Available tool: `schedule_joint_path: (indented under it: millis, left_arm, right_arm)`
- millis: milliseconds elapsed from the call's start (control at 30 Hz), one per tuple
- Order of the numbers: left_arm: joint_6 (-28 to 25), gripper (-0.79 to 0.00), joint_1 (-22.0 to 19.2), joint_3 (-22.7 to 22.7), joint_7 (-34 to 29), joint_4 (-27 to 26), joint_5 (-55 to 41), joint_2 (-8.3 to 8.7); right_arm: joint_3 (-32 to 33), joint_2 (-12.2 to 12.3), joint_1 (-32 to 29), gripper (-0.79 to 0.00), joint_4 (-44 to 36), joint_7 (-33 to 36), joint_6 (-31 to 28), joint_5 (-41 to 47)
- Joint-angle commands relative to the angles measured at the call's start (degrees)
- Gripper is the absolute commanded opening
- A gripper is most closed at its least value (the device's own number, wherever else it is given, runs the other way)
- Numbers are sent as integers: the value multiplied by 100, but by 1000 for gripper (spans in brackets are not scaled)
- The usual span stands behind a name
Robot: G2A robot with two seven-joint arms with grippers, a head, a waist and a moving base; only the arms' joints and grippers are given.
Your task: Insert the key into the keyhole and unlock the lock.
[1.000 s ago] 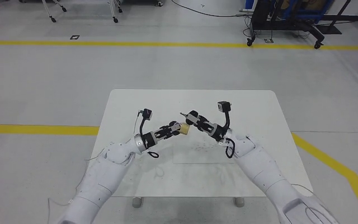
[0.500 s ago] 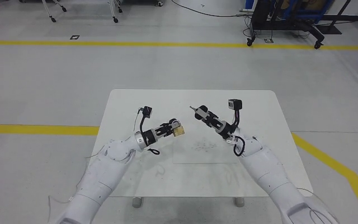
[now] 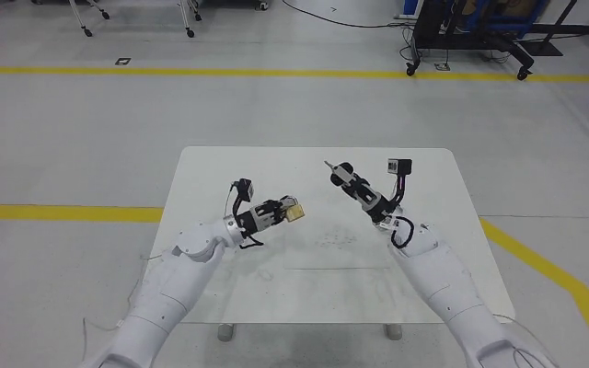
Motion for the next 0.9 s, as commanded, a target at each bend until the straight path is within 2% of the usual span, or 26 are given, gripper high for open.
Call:
schedule_joint_path:
  millis: [0,133,233,333,733,867]
  left_arm:
    - [271,-785,-169,34,34,153,-160,-41]
    - [611,-785,-549,249,138,445,-134,-157]
    - [784,-785,-830,479,286,672,-128,-286]
    - [769,-785,-1036,642,502,845,-133,-402]
    - [769,-785,-1036,642,502,845,-133,-402]
    - [748,-785,-782,559,857,677,-190,-403]
  right_arm:
    - [116,59,-193,-785,-338,142,451,-56]
    - [381,166,-745,-785,-1263,368,1373,285]
    - [626,255,-1117,-785,-2013,357,2337,31]
    - [901,356,-1435,-785,-2848,403,3443,-588]
    - [929,363,-1468,-785,-2952,417,3546,-591]
    - [822,349,-1410,-785,-2893,295,3779,-827]
